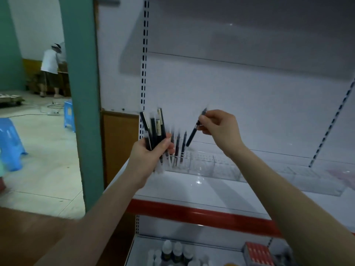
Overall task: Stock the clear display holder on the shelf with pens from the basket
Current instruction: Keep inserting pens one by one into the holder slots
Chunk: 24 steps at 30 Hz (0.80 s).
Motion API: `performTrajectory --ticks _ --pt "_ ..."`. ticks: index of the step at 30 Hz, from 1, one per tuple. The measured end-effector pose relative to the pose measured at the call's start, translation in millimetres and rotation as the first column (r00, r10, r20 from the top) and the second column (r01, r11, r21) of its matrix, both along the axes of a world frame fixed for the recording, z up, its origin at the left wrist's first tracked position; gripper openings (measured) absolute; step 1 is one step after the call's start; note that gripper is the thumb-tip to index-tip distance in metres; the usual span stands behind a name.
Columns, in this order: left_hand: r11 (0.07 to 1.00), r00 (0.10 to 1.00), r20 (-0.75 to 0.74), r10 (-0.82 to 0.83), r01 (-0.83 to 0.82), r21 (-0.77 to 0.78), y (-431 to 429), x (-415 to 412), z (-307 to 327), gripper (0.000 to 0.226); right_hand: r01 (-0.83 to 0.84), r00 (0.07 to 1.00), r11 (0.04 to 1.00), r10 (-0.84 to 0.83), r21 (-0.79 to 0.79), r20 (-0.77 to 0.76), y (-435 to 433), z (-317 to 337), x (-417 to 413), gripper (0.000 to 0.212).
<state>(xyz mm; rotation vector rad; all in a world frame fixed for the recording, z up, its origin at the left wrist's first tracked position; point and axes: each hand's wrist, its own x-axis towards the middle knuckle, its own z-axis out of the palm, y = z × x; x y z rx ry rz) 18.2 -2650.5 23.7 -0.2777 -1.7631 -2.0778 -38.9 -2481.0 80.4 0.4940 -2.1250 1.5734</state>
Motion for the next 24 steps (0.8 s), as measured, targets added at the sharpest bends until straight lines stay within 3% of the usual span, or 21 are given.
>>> performTrajectory --ticks 7,24 --pt "1.000 1.000 0.015 0.025 -0.025 -0.012 0 -15 -3 0.012 0.127 0.992 0.977 -0.126 0.173 -0.016 -21 -25 -43 0.013" --pt "0.995 0.999 0.020 0.030 -0.028 -0.096 -3 -18 -2 0.013 0.099 0.981 0.919 -0.154 0.382 0.117 -30 -51 -52 0.021"
